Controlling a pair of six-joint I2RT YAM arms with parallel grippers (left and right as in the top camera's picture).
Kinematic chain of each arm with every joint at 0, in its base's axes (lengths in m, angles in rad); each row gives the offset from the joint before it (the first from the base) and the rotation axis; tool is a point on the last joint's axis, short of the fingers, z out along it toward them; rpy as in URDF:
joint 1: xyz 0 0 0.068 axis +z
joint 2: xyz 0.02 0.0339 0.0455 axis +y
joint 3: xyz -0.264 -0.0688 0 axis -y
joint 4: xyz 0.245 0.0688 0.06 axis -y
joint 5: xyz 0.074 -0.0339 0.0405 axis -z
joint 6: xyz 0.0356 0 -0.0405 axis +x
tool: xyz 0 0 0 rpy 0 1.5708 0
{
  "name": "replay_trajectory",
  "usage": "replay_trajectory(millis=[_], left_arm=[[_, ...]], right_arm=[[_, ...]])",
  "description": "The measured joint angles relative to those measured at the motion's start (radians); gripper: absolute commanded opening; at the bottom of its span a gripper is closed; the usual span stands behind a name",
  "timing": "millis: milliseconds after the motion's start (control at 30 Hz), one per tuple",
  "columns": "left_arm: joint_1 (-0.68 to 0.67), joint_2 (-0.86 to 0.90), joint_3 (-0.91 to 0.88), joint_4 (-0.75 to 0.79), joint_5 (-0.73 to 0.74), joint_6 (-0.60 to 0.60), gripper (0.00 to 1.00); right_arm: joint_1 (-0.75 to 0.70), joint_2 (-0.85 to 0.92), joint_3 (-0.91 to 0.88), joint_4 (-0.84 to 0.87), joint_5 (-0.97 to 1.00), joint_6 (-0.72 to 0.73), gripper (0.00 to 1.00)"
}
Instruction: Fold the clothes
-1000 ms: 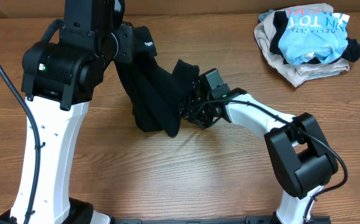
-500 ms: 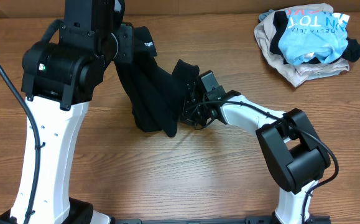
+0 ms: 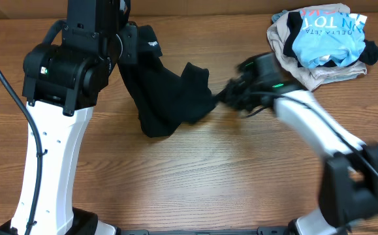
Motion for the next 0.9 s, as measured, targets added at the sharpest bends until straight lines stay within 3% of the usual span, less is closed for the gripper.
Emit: replay_trajectory(millis=[233,333,633,900], left_arm=[[0.000,-0.002,0.000,-0.006,-0.039,0.000,0.04],[0.000,-0.002,0.000,-0.007,-0.042,0.000,0.04],[-0.001,-0.003,0.000,0.011,-0.042,0.000,0.04],[-0.001,-0.008,0.000,-0.058,-0.019,-0.063,0.22]], right_arm=[[-0.246,-0.226,0.314,-0.403,0.042,-0.222,0.04],[-0.285,-0.261,0.415,-0.509,0.087,-0.296,0.04],[-0.371,-0.266,0.556,-0.640,0.156,-0.357,0.04],[-0.451,-0.303,0.620,-0.848,0.195,-0.371,0.04]])
